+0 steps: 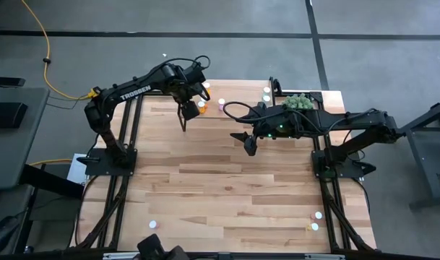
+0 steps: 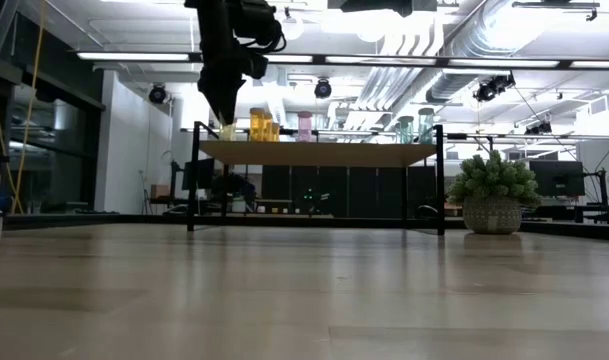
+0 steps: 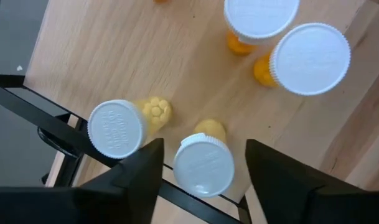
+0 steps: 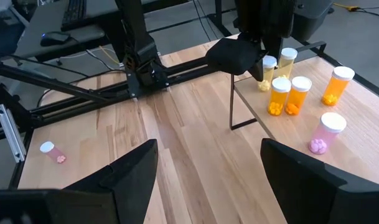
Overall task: Pick and place medicine bottles onto shelf by color
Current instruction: Put the yellow pill bottle aligned with the other yellow pill bottles on the shelf
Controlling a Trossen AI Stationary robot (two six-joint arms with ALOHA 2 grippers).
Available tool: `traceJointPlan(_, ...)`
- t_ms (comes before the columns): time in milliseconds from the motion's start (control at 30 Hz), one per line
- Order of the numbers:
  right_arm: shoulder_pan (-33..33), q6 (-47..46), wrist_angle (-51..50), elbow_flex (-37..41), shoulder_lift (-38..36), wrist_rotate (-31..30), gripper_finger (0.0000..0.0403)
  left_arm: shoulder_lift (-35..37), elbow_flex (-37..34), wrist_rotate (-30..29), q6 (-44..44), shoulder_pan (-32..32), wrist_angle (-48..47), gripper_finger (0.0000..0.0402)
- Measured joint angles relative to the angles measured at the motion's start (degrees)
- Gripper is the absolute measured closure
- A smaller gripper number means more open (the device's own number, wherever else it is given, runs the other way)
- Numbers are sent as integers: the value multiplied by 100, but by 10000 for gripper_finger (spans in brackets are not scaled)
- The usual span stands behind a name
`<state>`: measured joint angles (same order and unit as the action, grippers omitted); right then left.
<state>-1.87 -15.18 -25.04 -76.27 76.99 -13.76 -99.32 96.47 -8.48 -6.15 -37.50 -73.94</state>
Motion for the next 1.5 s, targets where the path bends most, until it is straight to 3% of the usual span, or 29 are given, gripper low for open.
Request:
traceJointPlan(233,0,0,1,0,0,1,128,17,292,83,17,0,-421,138)
traceJointPlan(500,0,17,0,0,0,1,128,138,1176,609,441,14,-1134,133)
traceJointPlan(633,0,17,0,0,0,1,128,743,1201,1332,939,179,-771,133)
traceJointPlan(733,-2,-35,0,0,0,2,128,1586,974,1448,1192,540,94,133)
traceJointPlan(833,-2,-43,0,0,0,28,128,2795,179,1438,1431,1111,1495,133)
traceJointPlan(933,-4,-42,1,0,0,33,128,4155,-1098,1172,1876,1879,3009,133)
traceJointPlan(1167,-4,17,2,0,-2,40,128,6629,-4428,-958,2440,3827,6365,133)
traceJointPlan(1333,-4,-42,23,-1,-2,76,128,7127,-5798,-2017,2166,4502,7755,133)
traceJointPlan(1500,-4,-100,196,-2,-2,81,128,6880,-5922,-2091,2030,4673,7922,133)
